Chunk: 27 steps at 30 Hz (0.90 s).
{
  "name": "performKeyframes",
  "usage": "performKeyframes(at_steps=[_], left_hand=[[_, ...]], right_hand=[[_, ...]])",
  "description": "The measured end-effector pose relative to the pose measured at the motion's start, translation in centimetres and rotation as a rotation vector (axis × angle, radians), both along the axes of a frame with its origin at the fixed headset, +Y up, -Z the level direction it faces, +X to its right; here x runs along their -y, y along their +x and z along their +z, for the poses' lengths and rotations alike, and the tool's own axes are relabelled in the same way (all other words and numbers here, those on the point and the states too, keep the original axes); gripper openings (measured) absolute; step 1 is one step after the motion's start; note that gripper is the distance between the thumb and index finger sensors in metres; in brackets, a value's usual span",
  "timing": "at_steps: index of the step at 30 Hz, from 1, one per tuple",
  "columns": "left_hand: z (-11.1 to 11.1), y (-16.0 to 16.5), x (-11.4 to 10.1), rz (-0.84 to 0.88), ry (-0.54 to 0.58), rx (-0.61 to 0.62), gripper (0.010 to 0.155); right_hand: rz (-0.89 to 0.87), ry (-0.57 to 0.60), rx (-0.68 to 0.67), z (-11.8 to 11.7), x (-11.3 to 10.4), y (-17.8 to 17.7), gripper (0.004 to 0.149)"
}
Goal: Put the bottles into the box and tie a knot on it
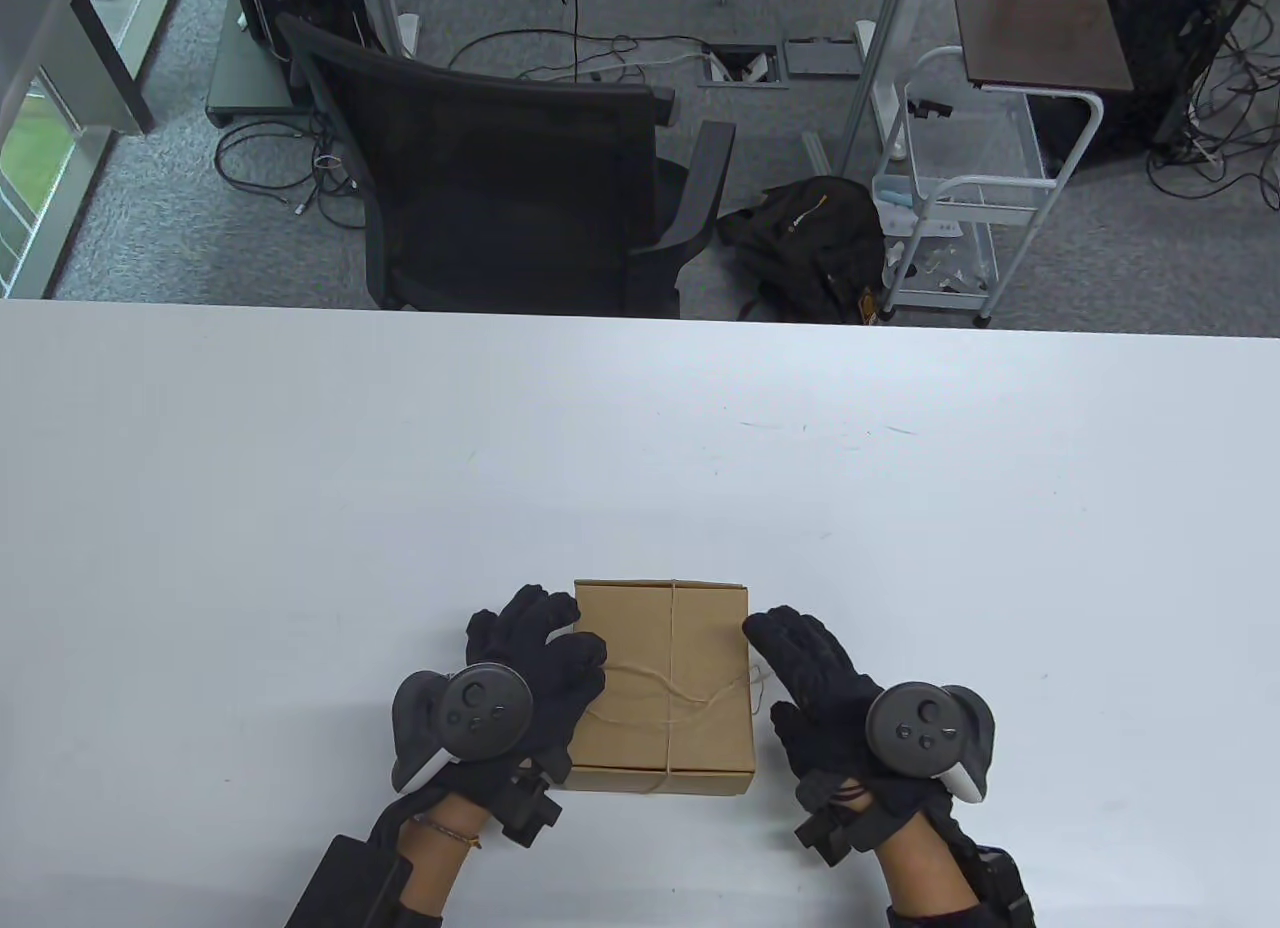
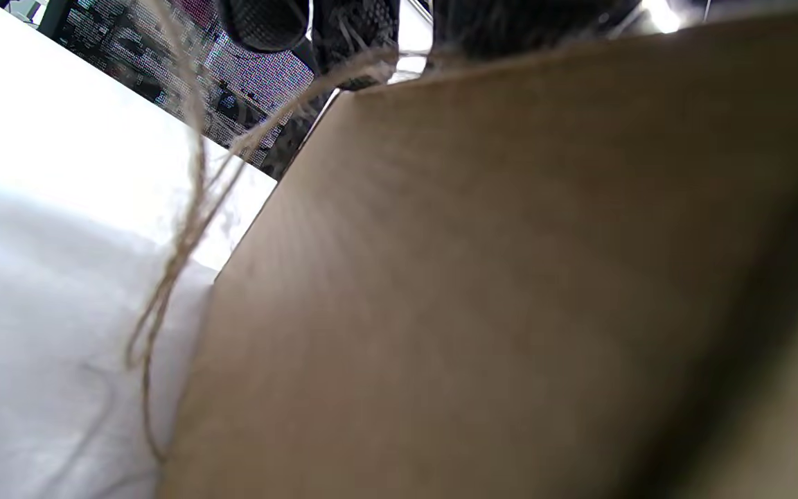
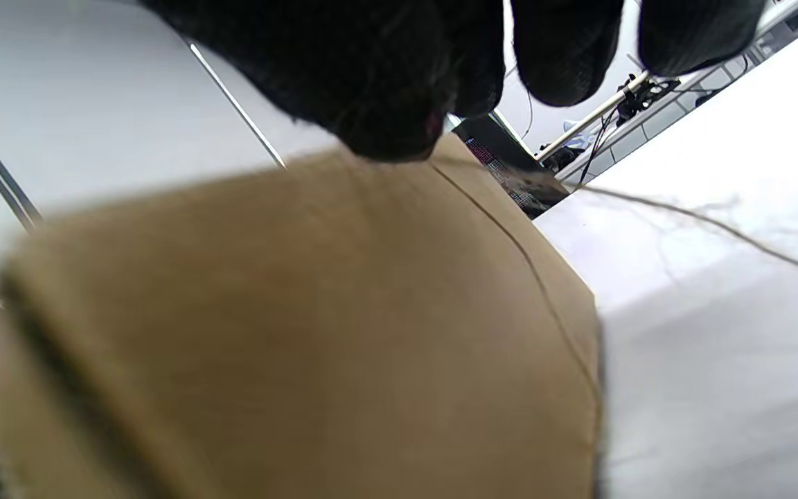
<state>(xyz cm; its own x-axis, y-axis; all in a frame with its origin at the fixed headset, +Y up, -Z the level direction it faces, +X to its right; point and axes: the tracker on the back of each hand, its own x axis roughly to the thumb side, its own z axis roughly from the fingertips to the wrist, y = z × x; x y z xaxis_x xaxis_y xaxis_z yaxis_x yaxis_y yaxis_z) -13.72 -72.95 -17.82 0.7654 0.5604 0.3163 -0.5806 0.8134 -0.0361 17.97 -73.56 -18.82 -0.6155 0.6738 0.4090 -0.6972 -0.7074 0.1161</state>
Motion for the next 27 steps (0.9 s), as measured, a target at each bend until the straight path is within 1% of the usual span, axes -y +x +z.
performKeyframes(at_steps=[2, 3, 4, 6, 7, 8, 9, 10, 11, 13, 15, 16, 17, 18, 21, 24, 26, 27], left_hand=[[0.2, 0.1, 0.0, -0.013, 0.003, -0.019, 0.046], [0.3, 0.2, 0.0, -0.02, 0.002, -0.026, 0.046], [0.4, 0.3, 0.0, -0.028, 0.007, -0.031, 0.046], [0.4, 0.4, 0.0, -0.039, 0.015, -0.03, 0.047], [0.5, 0.4, 0.0, -0.04, 0.016, -0.033, 0.047], [0.5, 0.4, 0.0, -0.038, 0.016, -0.034, 0.046], [0.5, 0.4, 0.0, -0.038, 0.014, -0.035, 0.046], [0.5, 0.5, 0.0, -0.042, 0.016, -0.036, 0.046], [0.5, 0.5, 0.0, -0.045, 0.021, -0.039, 0.046], [0.5, 0.6, 0.0, -0.047, 0.02, -0.044, 0.046], [0.6, 0.6, 0.0, -0.056, 0.026, -0.047, 0.047], [0.6, 0.6, 0.0, -0.057, 0.028, -0.048, 0.047], [0.6, 0.6, -0.1, -0.057, 0.029, -0.051, 0.046], [0.6, 0.6, -0.1, -0.058, 0.034, -0.05, 0.046], [0.6, 0.7, -0.2, -0.067, 0.048, -0.051, 0.046], [0.7, 0.9, -0.4, -0.099, 0.075, -0.045, 0.047], [0.8, 1.0, -0.5, -0.109, 0.083, -0.042, 0.046], [0.8, 1.0, -0.5, -0.115, 0.087, -0.038, 0.046]], right_hand=[[-0.006, -0.05, 0.025, -0.3, 0.3, -0.1, 0.079], [0.01, -0.07, 0.064, -0.2, 0.4, -0.1, 0.081], [0.034, -0.051, 0.087, -0.2, 0.3, -0.1, 0.08], [0.14, 0.027, 0.154, 0.0, -0.1, 0.0, 0.078], [0.204, 0.07, 0.184, 0.1, -0.5, 0.1, 0.075], [0.231, 0.092, 0.201, 0.3, -0.8, 0.2, 0.07], [0.257, 0.129, 0.233, 0.6, -1.3, 0.3, 0.064], [0.259, 0.153, 0.23, 0.7, -1.6, 0.4, 0.053], [0.248, 0.171, 0.233, 0.9, -2.1, 0.5, 0.047], [0.201, 0.206, 0.235, 1.3, -2.8, 0.7, 0.043], [0.215, 0.228, 0.255, 1.7, -3.4, 0.7, 0.04], [0.224, 0.267, 0.243, 1.9, -3.7, 0.7, 0.039], [0.223, 0.332, 0.225, 2.0, -3.9, 0.6, 0.038], [0.228, 0.352, 0.21, 2.1, -4.2, 0.5, 0.039], [0.089, 0.388, 0.18, 2.2, -4.5, 0.3, 0.041], [-0.095, 0.421, 0.156, 2.2, -4.9, 0.1, 0.041], [-0.149, 0.431, 0.134, 2.1, -5.0, 0.1, 0.041], [-0.172, 0.429, 0.155, 2.1, -5.0, 0.2, 0.041]])
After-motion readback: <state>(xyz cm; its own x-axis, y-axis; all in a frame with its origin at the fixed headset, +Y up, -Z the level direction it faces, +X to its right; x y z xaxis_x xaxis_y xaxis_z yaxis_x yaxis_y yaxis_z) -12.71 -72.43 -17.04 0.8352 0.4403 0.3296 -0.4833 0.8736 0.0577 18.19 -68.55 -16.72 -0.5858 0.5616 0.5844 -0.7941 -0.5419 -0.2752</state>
